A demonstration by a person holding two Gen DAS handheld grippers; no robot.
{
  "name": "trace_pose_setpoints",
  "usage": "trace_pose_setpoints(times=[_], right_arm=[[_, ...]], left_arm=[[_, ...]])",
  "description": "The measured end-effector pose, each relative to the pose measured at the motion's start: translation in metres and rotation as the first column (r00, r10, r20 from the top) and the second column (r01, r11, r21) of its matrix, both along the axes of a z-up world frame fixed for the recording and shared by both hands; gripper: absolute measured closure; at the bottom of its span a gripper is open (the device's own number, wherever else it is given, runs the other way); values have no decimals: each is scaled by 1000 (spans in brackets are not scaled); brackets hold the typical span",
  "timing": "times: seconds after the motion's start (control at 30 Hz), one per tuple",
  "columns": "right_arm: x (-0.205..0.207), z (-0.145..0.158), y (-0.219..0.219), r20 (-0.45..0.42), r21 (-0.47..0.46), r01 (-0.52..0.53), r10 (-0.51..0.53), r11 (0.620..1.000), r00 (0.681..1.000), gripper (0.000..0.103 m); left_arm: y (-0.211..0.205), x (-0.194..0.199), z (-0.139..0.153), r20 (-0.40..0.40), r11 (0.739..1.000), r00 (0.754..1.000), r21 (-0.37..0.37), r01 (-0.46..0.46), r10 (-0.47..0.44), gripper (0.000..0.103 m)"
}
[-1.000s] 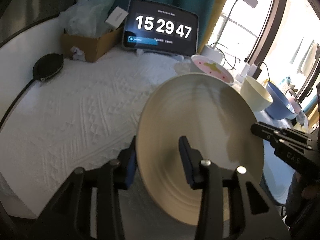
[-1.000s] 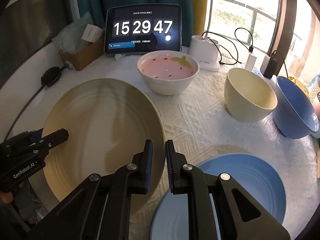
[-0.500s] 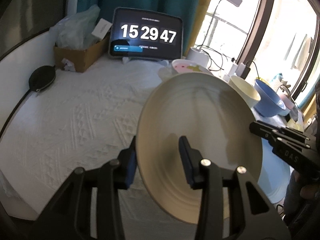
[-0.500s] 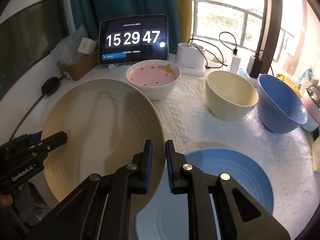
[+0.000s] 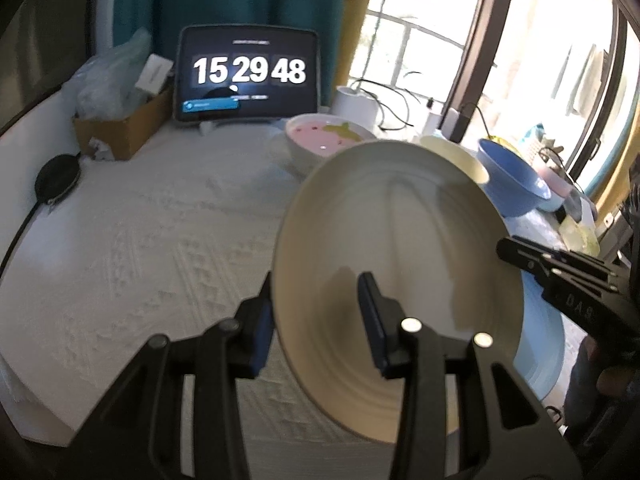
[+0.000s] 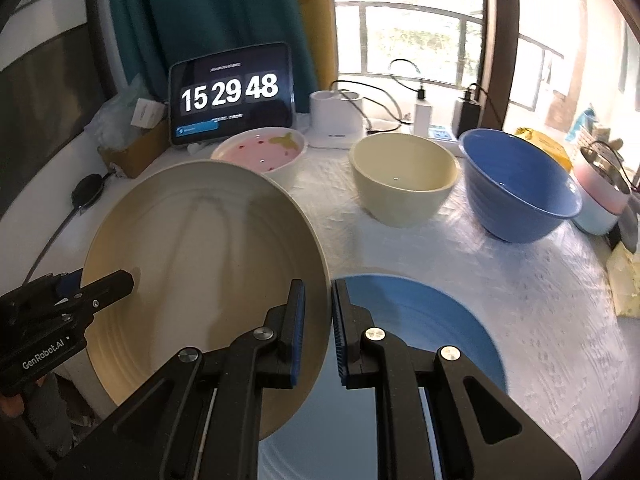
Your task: Organize plates and bowls
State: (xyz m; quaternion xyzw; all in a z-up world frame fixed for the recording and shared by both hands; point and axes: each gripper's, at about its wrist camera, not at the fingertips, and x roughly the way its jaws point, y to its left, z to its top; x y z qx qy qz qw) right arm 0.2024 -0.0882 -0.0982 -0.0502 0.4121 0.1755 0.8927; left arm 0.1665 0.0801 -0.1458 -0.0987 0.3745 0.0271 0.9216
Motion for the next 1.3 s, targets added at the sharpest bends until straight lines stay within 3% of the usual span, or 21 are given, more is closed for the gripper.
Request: trace_pose_setpoints(times=[0.43,0.9,1.3], right_arm=[[-11,1,-61,16,32,82,-82,996,996,88],[-22,-14,-130,-10,56,187,-187,981,982,88],[-21,-24,-140,-26,91,174,-172,981,985,88]], left_arm=[[-59,6,9,2,997,997,24,75,-75,63],[-123,21,-8,-57,986,986,47,159,-157,63],[-126,28,-26,-122,986,983,81,144,-134,63]])
